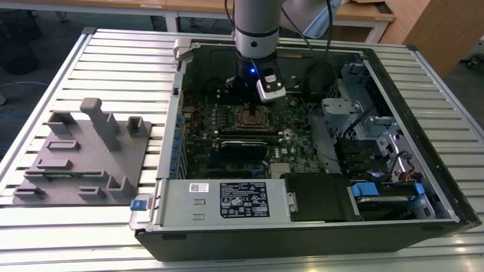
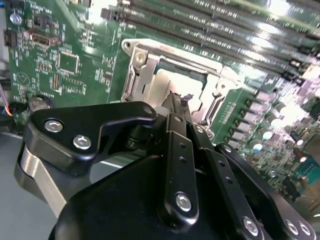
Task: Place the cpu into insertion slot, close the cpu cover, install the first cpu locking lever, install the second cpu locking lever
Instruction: 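Install the first cpu locking lever, then install the second cpu locking lever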
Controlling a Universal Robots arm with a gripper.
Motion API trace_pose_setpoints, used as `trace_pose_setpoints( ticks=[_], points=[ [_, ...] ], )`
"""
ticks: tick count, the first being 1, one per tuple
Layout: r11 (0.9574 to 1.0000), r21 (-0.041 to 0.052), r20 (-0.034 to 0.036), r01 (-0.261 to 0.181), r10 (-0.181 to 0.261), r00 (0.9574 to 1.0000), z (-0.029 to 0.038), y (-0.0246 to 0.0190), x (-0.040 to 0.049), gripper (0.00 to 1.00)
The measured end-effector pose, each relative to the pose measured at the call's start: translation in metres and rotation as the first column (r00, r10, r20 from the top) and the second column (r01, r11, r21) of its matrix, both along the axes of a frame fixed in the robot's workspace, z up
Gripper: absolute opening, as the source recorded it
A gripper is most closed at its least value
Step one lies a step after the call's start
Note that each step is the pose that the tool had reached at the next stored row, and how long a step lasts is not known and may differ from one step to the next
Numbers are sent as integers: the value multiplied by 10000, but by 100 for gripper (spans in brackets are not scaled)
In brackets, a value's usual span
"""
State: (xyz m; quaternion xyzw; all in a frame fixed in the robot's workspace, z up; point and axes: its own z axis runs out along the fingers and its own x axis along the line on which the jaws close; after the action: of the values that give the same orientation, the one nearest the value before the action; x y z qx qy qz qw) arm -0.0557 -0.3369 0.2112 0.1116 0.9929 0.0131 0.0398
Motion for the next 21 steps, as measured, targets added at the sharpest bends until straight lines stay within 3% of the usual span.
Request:
trace_pose_setpoints(
  ticks=[2, 21],
  points=[
    [10000, -5, 2, -5, 5, 10000, -1, -16, 0, 10],
    [10000, -7, -2, -4, 4, 10000, 107, -16, 1, 10]
  ],
)
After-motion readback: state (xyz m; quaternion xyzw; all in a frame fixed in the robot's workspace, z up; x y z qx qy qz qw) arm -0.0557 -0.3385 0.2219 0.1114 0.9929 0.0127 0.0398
